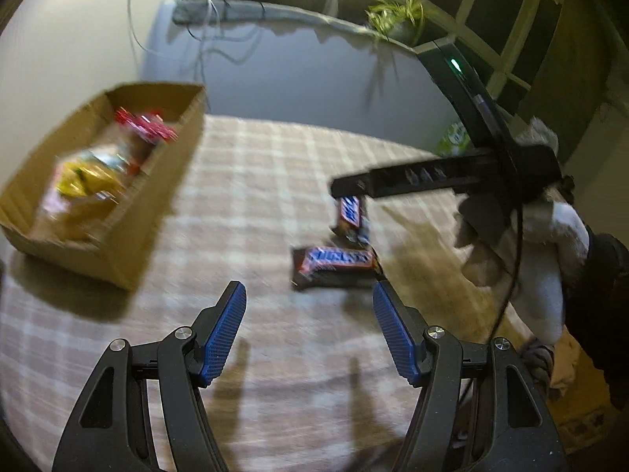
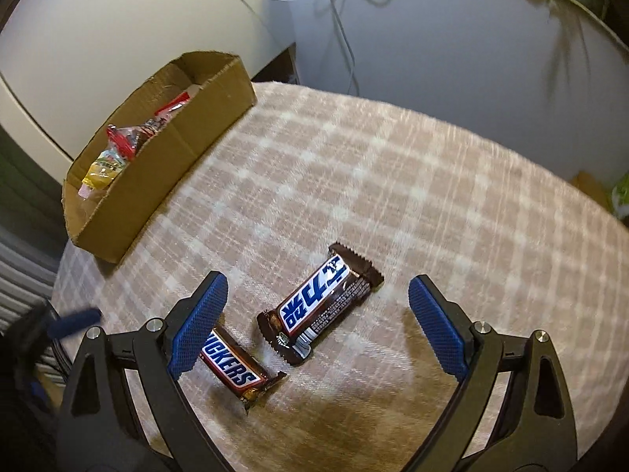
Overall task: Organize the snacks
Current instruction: 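Move both grippers back over the two Snickers bars, then grasp a Snickers bar with the left gripper while the right grasps the other Snickers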
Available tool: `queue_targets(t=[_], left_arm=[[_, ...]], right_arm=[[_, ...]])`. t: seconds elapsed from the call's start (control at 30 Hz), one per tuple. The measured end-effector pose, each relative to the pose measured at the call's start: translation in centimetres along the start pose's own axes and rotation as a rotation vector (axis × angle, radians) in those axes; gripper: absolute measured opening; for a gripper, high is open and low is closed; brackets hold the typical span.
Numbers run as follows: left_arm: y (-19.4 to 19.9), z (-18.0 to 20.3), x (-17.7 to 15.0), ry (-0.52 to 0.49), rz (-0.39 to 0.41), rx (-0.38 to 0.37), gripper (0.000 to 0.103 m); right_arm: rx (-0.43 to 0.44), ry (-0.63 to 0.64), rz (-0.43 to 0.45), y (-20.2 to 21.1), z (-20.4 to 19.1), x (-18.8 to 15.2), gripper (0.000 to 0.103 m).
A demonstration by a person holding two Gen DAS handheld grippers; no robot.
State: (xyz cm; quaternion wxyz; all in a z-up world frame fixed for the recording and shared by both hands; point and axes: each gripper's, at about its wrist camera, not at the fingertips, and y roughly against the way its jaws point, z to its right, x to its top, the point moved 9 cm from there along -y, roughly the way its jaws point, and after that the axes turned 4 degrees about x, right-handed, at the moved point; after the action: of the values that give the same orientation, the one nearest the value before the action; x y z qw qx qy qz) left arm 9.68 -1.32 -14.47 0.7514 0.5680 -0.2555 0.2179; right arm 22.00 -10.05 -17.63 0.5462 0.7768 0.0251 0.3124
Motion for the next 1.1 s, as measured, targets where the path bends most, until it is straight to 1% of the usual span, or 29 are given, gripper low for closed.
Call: queue_targets(t=[0.13, 0.3, 0.5, 0.6, 0.67, 0.73, 0.83, 0.87, 1.1], left_arm=[[-1.4, 1.3, -0.7, 0.002, -0.035, -0.031, 0.067], [-2.9, 2.3, -0.7, 0.020, -0.067, -0.060, 0.065], [-4.3, 2.9, -0.4, 0.035, -0.076, -0.067, 0.065], [-4.7, 3.0, -0.3, 0.045, -0.079, -0.067, 0.065], [-5.1, 3.2, -0.2, 0.047, -0.080, -0.061, 0.065], [-5.4, 3.4, 0.1, 0.040, -0.078, -0.049, 0.065], [-5.8, 3.8, 0.6, 0.038, -0.077, -0.041, 0.065], [-5.9, 3.9, 0.8, 0.035, -0.076, -0.038, 0.065], [-6.7, 4.3, 1.3, 0.005, -0.076, 0.029, 0.065]], right_arm=[[0.004, -0.023, -0.021, -1.2, 0.3, -0.4, 0.095], [0.009, -0.037, -0.037, -2.0, 0.2, -0.4, 0.084], [-0.001, -0.016, -0.060, -3.1, 0.2, -0.7, 0.078], [-0.020, 0.011, -0.052, -3.4, 0.3, -0.6, 0.074], [-0.033, 0.030, -0.051, -3.5, 0.3, -0.5, 0.070], [-0.050, 0.046, -0.047, -3.4, 0.7, -0.4, 0.061], [-0.035, 0.051, -0.045, -3.0, 1.2, -0.5, 0.052], [-0.035, 0.056, -0.044, -2.9, 1.6, -0.5, 0.048], [-0.030, 0.055, -0.037, -2.1, 3.3, -1.0, 0.044]])
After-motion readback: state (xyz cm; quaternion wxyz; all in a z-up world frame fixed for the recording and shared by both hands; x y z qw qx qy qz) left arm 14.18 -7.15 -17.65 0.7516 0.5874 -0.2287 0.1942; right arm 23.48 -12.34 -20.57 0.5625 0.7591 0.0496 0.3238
